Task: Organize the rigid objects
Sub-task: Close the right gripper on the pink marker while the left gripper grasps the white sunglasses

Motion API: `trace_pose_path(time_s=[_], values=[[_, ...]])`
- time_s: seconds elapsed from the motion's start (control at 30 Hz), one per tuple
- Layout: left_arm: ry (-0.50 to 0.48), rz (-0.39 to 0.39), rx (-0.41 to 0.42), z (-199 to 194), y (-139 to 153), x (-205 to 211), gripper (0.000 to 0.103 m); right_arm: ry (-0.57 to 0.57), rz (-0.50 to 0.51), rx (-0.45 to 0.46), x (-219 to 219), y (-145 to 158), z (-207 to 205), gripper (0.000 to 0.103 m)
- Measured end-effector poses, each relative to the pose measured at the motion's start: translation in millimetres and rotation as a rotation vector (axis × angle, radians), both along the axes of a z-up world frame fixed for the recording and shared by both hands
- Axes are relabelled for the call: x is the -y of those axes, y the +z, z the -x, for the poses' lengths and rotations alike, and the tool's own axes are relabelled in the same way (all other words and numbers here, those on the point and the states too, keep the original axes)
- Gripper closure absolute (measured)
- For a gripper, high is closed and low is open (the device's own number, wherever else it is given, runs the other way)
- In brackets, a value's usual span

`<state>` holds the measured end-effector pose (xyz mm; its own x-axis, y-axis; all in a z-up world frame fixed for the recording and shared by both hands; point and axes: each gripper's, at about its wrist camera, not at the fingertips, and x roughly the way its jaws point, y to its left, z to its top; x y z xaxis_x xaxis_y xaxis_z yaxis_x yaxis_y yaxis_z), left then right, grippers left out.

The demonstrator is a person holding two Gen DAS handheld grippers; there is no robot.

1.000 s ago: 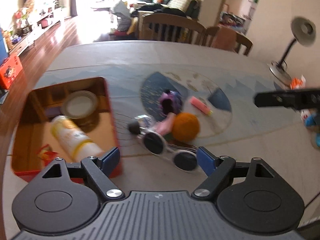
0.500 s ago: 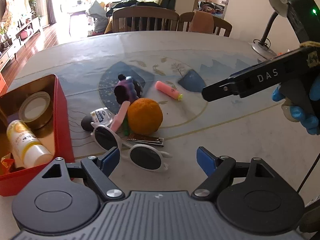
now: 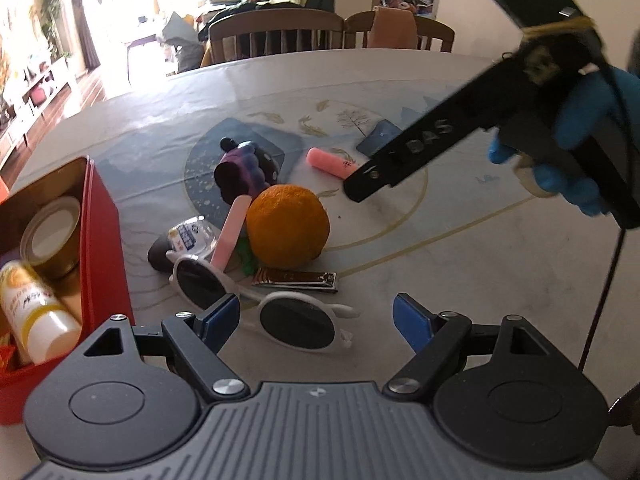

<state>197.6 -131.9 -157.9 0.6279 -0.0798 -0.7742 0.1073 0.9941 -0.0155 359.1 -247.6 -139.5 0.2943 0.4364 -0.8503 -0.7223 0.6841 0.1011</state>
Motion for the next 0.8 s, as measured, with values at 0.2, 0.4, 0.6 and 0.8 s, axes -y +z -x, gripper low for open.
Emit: trace_pose_path(time_s=[0.2, 0.4, 0.6, 0.8], values=[[-0.045, -0.021, -0.002, -1, -9, 1, 0.019, 0.018, 0.029, 0.002, -12, -9, -8, 0.038], [-0.075, -0.078, 0.023, 2, -17, 5, 0.024, 0.039, 0.049, 0.025, -23, -15, -13, 0.049], [-0.084, -0.088, 0.040, 4, -17, 5, 0.045, 0.034, 0.056, 0.053, -27, -14, -13, 0.069], [-0.071, -0.102, 0.031, 3, -16, 6, 0.046, -0.004, 0.043, 0.055, -24, -14, -14, 0.088]])
